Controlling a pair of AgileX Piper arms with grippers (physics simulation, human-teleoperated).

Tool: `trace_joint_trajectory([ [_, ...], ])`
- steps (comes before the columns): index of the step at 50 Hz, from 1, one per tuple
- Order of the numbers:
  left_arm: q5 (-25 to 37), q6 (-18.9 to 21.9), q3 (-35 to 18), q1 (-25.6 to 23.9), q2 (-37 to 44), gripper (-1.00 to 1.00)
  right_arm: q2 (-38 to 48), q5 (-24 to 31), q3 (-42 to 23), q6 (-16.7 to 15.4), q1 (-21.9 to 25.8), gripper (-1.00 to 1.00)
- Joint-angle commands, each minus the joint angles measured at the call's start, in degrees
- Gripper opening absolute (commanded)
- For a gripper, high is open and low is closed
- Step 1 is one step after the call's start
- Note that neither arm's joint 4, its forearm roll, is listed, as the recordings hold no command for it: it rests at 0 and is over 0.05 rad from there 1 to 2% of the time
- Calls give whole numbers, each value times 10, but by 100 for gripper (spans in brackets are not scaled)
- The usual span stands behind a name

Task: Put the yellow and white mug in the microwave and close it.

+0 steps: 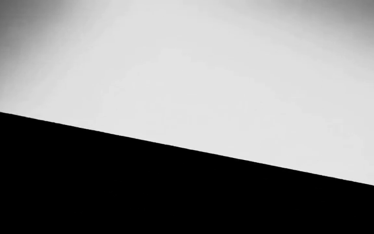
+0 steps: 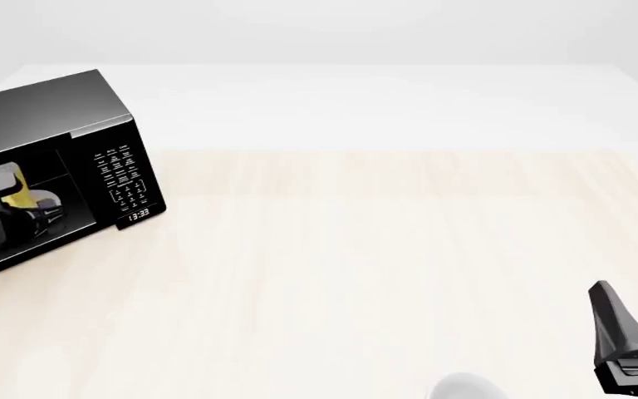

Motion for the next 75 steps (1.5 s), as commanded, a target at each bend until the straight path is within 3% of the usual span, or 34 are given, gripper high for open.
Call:
trace_joint_trajectory([
  [1, 2, -1, 18, 0, -21, 100, 0, 0, 0, 0, 0, 100],
  [17, -19, 6, 84, 0, -61, 100, 0, 0, 0, 0, 0, 100],
  [46, -20, 0, 161, -12, -148, 100, 0, 0, 0, 0, 0, 100],
  [75, 61, -14, 227, -23, -337, 100, 0, 0, 0, 0, 0, 100],
])
